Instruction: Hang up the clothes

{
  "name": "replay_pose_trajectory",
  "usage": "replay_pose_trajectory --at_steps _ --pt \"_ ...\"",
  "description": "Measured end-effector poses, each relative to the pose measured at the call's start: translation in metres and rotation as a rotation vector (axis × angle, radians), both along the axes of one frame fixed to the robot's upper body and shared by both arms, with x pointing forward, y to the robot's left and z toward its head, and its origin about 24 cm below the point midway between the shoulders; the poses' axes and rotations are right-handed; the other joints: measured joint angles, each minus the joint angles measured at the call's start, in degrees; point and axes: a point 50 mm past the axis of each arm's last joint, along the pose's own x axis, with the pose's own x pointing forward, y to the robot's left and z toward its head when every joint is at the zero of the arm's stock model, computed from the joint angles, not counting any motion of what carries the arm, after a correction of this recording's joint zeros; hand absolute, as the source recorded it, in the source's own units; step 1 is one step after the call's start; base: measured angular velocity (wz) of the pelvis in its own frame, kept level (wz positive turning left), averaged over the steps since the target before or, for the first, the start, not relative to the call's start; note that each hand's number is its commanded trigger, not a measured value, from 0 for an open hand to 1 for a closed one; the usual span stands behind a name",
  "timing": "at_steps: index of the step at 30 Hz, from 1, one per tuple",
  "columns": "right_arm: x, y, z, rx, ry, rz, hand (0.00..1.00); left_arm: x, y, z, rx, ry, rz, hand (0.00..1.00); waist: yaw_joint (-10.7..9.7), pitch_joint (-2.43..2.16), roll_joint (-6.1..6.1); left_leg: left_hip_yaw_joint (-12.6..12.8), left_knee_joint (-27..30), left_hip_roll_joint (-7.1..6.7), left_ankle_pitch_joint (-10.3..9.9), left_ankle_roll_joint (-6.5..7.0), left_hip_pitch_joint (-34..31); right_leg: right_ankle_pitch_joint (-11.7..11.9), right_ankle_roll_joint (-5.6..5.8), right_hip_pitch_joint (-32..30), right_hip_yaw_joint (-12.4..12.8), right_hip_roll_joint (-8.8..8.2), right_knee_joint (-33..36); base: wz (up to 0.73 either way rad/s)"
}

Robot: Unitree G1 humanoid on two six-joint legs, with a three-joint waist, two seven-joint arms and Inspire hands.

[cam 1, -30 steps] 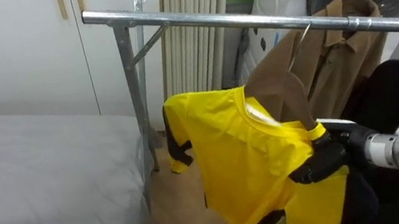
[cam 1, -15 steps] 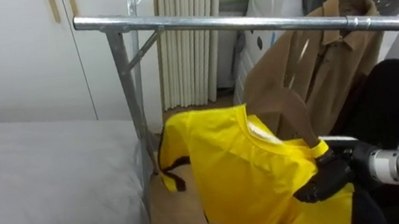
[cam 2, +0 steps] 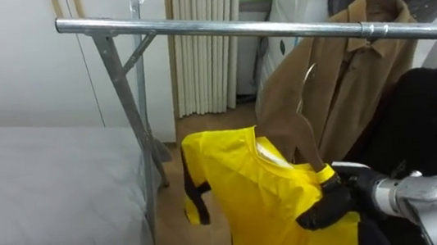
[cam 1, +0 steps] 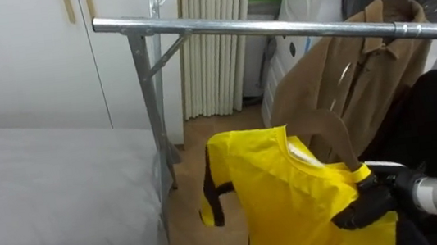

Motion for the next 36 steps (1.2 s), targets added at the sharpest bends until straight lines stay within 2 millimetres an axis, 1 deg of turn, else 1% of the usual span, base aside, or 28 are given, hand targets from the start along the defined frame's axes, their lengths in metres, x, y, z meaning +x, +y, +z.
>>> replay_pose_trajectory --at_steps 4,6,7,9,12,13,15,16,18,21,24,26,30,36 --pt "0.006 -0.002 0.01 -0.099 -0.048 0.009 1.0 0.0 0.002 0.001 -0.005 -0.004 0.01 0.0 0.94 -0.08 -0.32 0.08 -0.29 -0.08 0.0 0.0 0.21 0.0 0.01 -0.41 0.86 0.17 0.43 -0.13" --pt "0.013 0.002 0.025 -0.159 -0.111 0.035 1.0 0.0 0.004 0.0 0.0 -0.004 0.012 0.0 0.91 -0.1 -0.49 -0.03 -0.55 -0.16 0.01 0.01 -0.02 -0.01 0.01 -1.0 1.07 0.21 0.73 -0.08" --pt "0.014 0.002 0.028 -0.168 -0.124 0.04 1.0 0.0 0.004 0.0 0.001 0.0 0.014 0.0 0.92 -0.13 -0.56 0.0 -0.57 -0.16 0.01 0.01 0.03 -0.01 0.01 -0.99 1.08 0.22 0.79 -0.03" --pt "0.02 0.006 0.044 -0.208 -0.189 0.061 1.0 -0.003 0.008 -0.001 0.013 0.012 0.018 0.0 0.86 -0.18 -1.05 0.17 -0.61 -0.14 0.02 0.02 -0.06 -0.01 0.01 -1.11 1.08 0.28 0.83 0.0" --pt "0.024 0.013 0.063 -0.271 -0.274 0.091 1.0 -0.006 0.016 -0.001 0.032 0.029 0.022 0.0 0.93 -0.5 -1.98 -0.08 -0.59 -0.12 0.14 0.17 -0.56 0.0 0.0 -1.74 1.03 0.27 1.23 0.0" --pt "0.025 0.015 0.067 -0.279 -0.288 0.096 1.0 -0.007 0.017 -0.002 0.035 0.033 0.025 0.0 0.91 -0.55 -2.07 -0.12 -0.56 -0.11 0.14 0.17 -0.6 0.0 0.0 -1.76 0.99 0.26 1.25 0.0" --pt "0.03 0.019 0.082 -0.311 -0.345 0.113 1.0 -0.01 0.019 -0.003 0.03 0.037 0.053 0.0 0.84 -0.56 -2.07 -0.27 -0.26 -0.16 0.13 0.17 -0.8 0.0 0.0 -1.7 0.82 0.12 1.13 0.04" --pt "0.031 0.02 0.085 -0.313 -0.355 0.115 1.0 -0.011 0.019 -0.003 0.023 0.039 0.067 0.0 0.86 -0.55 -2.05 -0.3 -0.23 -0.17 0.13 0.17 -0.78 0.0 0.0 -1.64 0.79 0.09 1.13 0.05" --pt "0.035 0.023 0.095 -0.318 -0.389 0.118 1.0 -0.016 0.02 -0.005 0.001 0.045 0.126 0.0 0.94 -0.52 -2.01 -0.61 0.06 -0.19 0.13 0.17 -0.82 0.0 -0.01 -1.44 0.4 -0.03 1.13 0.07" --pt "0.035 0.023 0.101 -0.326 -0.416 0.127 1.0 -0.022 0.023 -0.008 -0.021 0.059 0.205 0.0 0.83 -0.46 -1.86 -1.86 0.4 -0.23 0.13 0.17 -1.19 -0.02 -0.02 -1.21 -0.77 -0.28 0.92 0.19" --pt "0.034 0.02 0.103 -0.34 -0.416 0.122 1.0 -0.024 0.022 -0.009 -0.025 0.053 0.237 0.0 1.11 -0.4 -1.57 -2.41 0.64 -0.3 0.17 0.21 -1.67 -0.14 -0.15 -1.21 -1.5 -0.48 0.76 0.16" --pt "0.034 0.017 0.104 -0.343 -0.416 0.119 1.0 -0.025 0.022 -0.009 -0.026 0.054 0.245 0.0 1.0 -0.32 -1.35 -3.42 0.66 -0.42 0.25 0.22 -1.68 -0.27 -0.25 -0.82 -2.32 -0.67 0.54 0.2" --pt "0.033 0.012 0.108 -0.355 -0.433 0.11 1.0 -0.026 0.024 -0.009 -0.009 0.047 0.252 0.0 1.02 -0.34 -1.09 -4.3 0.64 -0.33 0.33 0.15 -1.62 -0.36 -0.31 -0.34 -3.6 -0.77 0.32 0.14" --pt "0.033 0.008 0.11 -0.365 -0.446 0.094 1.0 -0.029 0.024 -0.01 -0.009 0.06 0.257 0.0 1.05 -0.32 -1.04 -5.99 0.66 -0.42 0.41 0.02 -1.57 -0.56 -0.4 0.45 -4.72 -0.95 -0.18 0.12"
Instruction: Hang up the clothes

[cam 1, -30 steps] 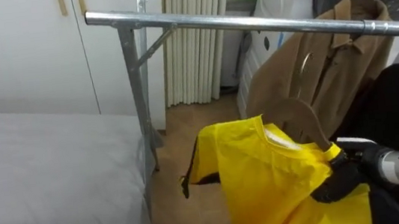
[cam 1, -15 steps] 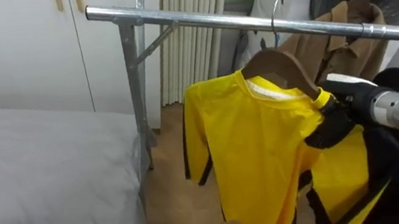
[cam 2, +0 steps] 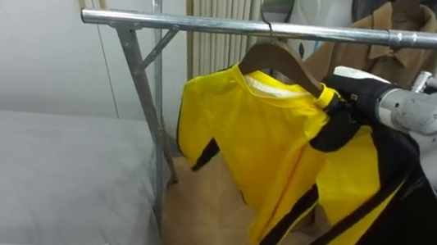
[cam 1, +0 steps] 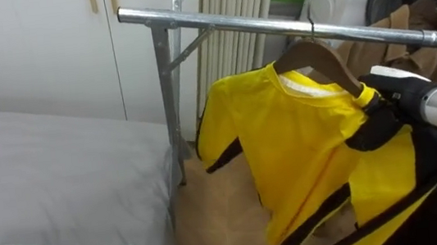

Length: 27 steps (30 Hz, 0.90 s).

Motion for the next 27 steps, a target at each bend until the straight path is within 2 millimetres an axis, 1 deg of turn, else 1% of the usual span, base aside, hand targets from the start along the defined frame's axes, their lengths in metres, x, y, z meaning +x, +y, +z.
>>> replay_pose_trajectory --at_steps 5,7,10,12,15,23,24,27 --pt "0.0 0.001 -0.001 0.025 -0.005 0.014 1.0 -0.001 0.0 0.0 -0.002 0.0 0.002 0.0 0.01 0.01 0.03 -0.94 -0.01 -0.01 0.03 -0.06 0.3 0.0 0.0 0.85 -0.8 -0.06 -0.57 0.1" --pt "0.0 0.0 -0.003 0.04 0.003 0.018 1.0 -0.002 0.0 -0.001 -0.006 0.002 0.008 0.0 0.0 0.16 0.17 -1.1 -0.06 0.0 0.03 -0.06 0.78 0.0 0.0 1.44 -1.03 -0.08 -0.71 0.08" --pt "0.0 -0.004 -0.011 0.073 0.033 0.0 1.0 -0.004 0.0 -0.001 -0.006 0.006 0.013 0.0 -0.12 0.26 0.32 -1.9 -0.14 -0.15 0.03 -0.06 1.27 -0.14 0.15 2.6 -1.71 -0.27 -1.6 0.15" --pt "-0.001 -0.008 -0.018 0.087 0.058 -0.018 1.0 -0.004 0.0 -0.001 -0.006 0.005 0.012 0.0 -0.13 0.26 0.32 -2.33 -0.1 -0.31 0.04 -0.05 1.21 -0.19 0.22 2.7 -2.23 -0.48 -1.55 0.12" --pt "-0.001 -0.01 -0.023 0.093 0.078 -0.032 1.0 -0.004 0.0 -0.001 -0.006 0.005 0.012 0.0 -0.15 0.26 0.31 -2.66 -0.1 -0.47 0.09 0.0 1.05 -0.36 0.36 2.7 -2.66 -0.71 -1.53 0.08" --pt "-0.001 -0.011 -0.023 0.1 0.078 -0.034 1.0 -0.004 0.0 -0.001 -0.008 0.005 0.011 0.0 -0.32 0.22 0.26 -3.61 -0.13 -0.73 0.09 0.0 1.0 -0.5 0.55 3.01 -3.48 -1.07 -1.67 0.06" --pt "-0.001 -0.011 -0.023 0.104 0.078 -0.037 1.0 -0.001 0.0 0.0 -0.009 -0.003 0.008 0.0 -0.32 0.2 0.27 -3.56 -0.12 -0.74 0.09 0.0 1.0 -0.52 0.59 3.01 -3.48 -1.08 -1.67 0.05" --pt "-0.001 -0.011 -0.023 0.121 0.079 -0.038 1.0 0.0 0.0 0.0 -0.013 0.0 0.007 0.0 -0.3 0.16 0.34 -3.58 -0.08 -0.73 0.09 0.0 1.01 -0.52 0.59 3.06 -3.54 -1.09 -1.66 0.0"
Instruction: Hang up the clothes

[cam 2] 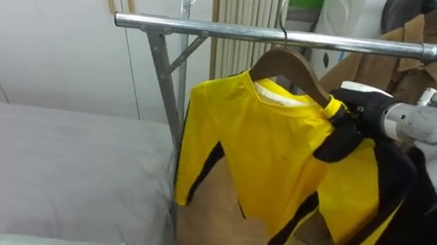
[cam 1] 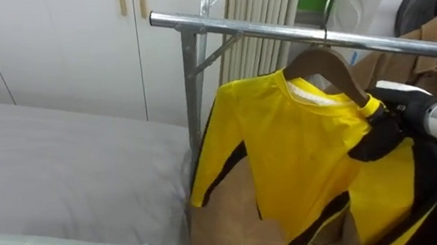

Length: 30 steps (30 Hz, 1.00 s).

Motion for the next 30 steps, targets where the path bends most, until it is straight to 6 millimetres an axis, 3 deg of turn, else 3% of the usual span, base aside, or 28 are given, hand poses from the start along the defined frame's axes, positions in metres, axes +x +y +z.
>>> replay_pose_trajectory --at_steps 7,14,19,27,30 --pt "-0.003 -0.009 -0.013 0.064 0.049 -0.045 1.0 0.0 0.0 0.0 -0.003 0.004 0.001 0.0 0.1 -0.44 0.51 -0.01 0.1 0.0 0.02 0.02 0.06 0.01 -0.01 0.08 -0.01 -0.02 0.11 0.0" --pt "-0.003 -0.009 -0.014 0.126 0.047 -0.047 1.0 -0.005 0.0 -0.001 -0.012 0.018 0.003 0.0 -0.7 -1.06 1.58 0.03 0.09 0.02 0.07 0.09 0.35 0.01 -0.01 0.42 -0.02 0.0 0.08 0.0" --pt "-0.006 -0.012 -0.024 0.205 0.083 -0.068 1.0 -0.006 0.002 -0.001 -0.009 0.03 0.015 0.0 -0.99 -0.97 1.69 0.13 -0.05 0.06 0.06 0.09 1.21 -0.01 -0.01 1.16 0.11 0.06 0.0 0.0" --pt "-0.019 -0.026 -0.059 0.284 0.249 -0.135 1.0 -0.004 0.003 0.0 -0.019 0.022 0.012 0.0 -1.22 -0.61 1.92 0.42 -0.05 0.02 0.12 0.17 1.08 -0.02 -0.02 0.58 0.54 0.05 0.19 -0.01" --pt "-0.02 -0.025 -0.061 0.284 0.266 -0.125 1.0 -0.004 0.005 0.001 -0.021 0.022 0.008 0.0 -1.41 -0.57 1.85 0.63 -0.16 0.06 0.12 0.17 1.08 -0.05 -0.07 0.52 0.8 0.13 0.21 -0.05"
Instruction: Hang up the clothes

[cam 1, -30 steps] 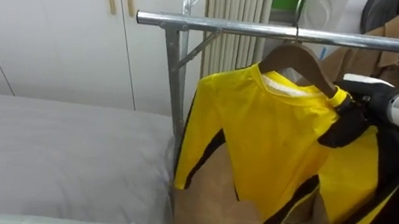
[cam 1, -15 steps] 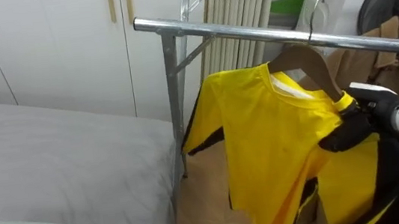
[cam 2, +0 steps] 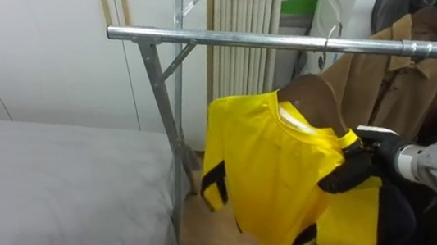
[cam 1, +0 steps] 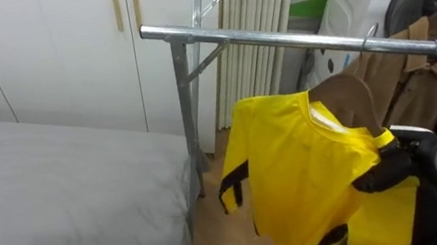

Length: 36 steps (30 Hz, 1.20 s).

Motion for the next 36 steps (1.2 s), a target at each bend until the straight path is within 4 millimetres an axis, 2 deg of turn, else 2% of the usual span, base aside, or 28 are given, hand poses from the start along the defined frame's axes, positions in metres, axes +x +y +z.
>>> replay_pose_trajectory --at_steps 4,6,11,16,17,20,24,36 --pt "0.0 0.0 0.0 0.009 -0.003 -0.002 1.0 0.002 0.002 0.001 -0.002 -0.004 -0.006 0.0 -0.11 0.23 -0.43 0.02 -0.18 0.01 0.0 0.0 0.04 0.01 0.0 0.07 0.01 0.03 -0.06 -0.01" --pt "-0.002 -0.002 -0.004 0.049 0.01 -0.023 1.0 0.006 0.005 0.004 -0.005 -0.023 -0.023 0.0 -0.02 0.42 -1.21 0.01 -0.16 0.01 0.0 0.0 0.04 0.01 0.0 0.09 -0.05 0.02 -0.09 0.0" --pt "-0.01 -0.003 -0.02 0.108 0.069 -0.052 1.0 0.01 0.008 0.007 -0.003 -0.033 -0.053 0.0 0.49 0.31 -2.38 -0.2 -0.05 -0.03 0.0 0.0 -0.17 0.0 0.0 0.14 -0.32 -0.08 -0.16 0.02" --pt "-0.025 -0.006 -0.04 0.116 0.141 -0.071 1.0 0.014 0.01 0.01 0.003 -0.051 -0.073 0.0 2.32 0.43 -3.44 -0.23 0.03 0.0 0.0 0.0 -0.08 0.02 -0.01 0.35 -0.44 -0.07 -0.17 0.0" --pt "-0.028 -0.007 -0.044 0.118 0.157 -0.077 1.0 0.017 0.011 0.011 0.007 -0.058 -0.084 0.0 3.03 0.6 -3.8 -0.18 0.22 0.01 -0.01 0.0 -0.33 0.02 -0.02 0.14 -0.43 -0.07 -0.14 0.0" --pt "-0.03 -0.007 -0.047 0.112 0.178 -0.078 1.0 0.019 0.013 0.013 0.008 -0.069 -0.096 0.0 3.74 0.64 -4.59 -0.28 1.02 0.04 -0.01 -0.01 -2.03 0.24 -0.25 -1.08 -0.7 -0.08 -0.11 0.02" --pt "-0.034 -0.008 -0.054 0.097 0.218 -0.082 1.0 0.021 0.015 0.014 0.007 -0.076 -0.106 0.0 4.88 0.77 -5.05 -0.6 1.21 0.02 -0.01 -0.01 -2.56 0.27 -0.24 -1.39 -1.03 -0.11 -0.12 0.04" --pt "-0.041 -0.011 -0.064 0.08 0.27 -0.099 1.0 0.027 0.014 0.017 0.0 -0.098 -0.123 0.0 6.36 1.1 -5.59 -0.77 1.98 -0.02 -0.04 -0.02 -3.42 0.28 -0.26 -1.91 -1.18 -0.15 0.04 0.0"
